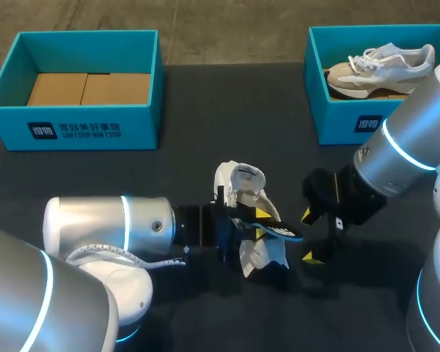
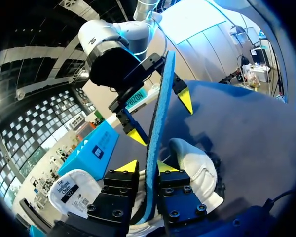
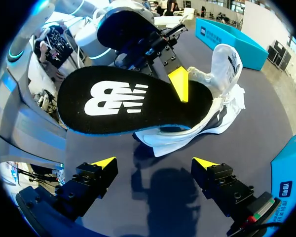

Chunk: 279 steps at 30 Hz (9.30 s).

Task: Take the shoe out of the shoebox, open the shoe tongue, remove and reinsert the insole, then place the shoe into the shoebox

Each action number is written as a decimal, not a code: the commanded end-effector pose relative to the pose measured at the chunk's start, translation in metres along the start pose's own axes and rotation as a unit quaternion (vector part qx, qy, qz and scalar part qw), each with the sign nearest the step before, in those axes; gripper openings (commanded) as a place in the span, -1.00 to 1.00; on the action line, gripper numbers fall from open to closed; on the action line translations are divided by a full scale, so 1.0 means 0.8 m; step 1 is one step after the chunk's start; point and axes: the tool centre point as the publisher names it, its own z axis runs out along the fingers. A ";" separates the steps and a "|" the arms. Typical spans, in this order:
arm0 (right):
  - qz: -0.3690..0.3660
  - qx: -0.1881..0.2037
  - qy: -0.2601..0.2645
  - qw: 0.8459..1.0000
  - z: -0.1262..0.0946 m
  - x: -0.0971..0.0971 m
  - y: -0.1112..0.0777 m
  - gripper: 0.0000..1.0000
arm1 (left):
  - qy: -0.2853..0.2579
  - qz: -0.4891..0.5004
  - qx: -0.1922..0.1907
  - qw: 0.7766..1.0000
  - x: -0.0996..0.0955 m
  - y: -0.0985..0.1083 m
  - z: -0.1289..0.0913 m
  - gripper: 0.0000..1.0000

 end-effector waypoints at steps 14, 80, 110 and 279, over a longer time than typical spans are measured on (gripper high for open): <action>0.001 0.002 -0.002 1.000 0.002 0.001 0.001 1.00 | 0.020 0.012 0.020 1.000 0.006 -0.013 0.008 -0.80; 0.001 0.002 -0.002 1.000 0.002 0.001 0.001 1.00 | 0.034 0.045 0.026 0.998 0.006 -0.002 0.014 -1.00; 0.001 0.002 -0.002 1.000 0.002 0.001 0.001 1.00 | 0.034 0.045 0.009 0.998 0.000 0.032 0.010 -1.00; 0.001 0.002 -0.002 1.000 0.002 0.001 0.001 1.00 | 0.081 0.072 -0.035 0.994 0.018 0.008 -0.024 -0.15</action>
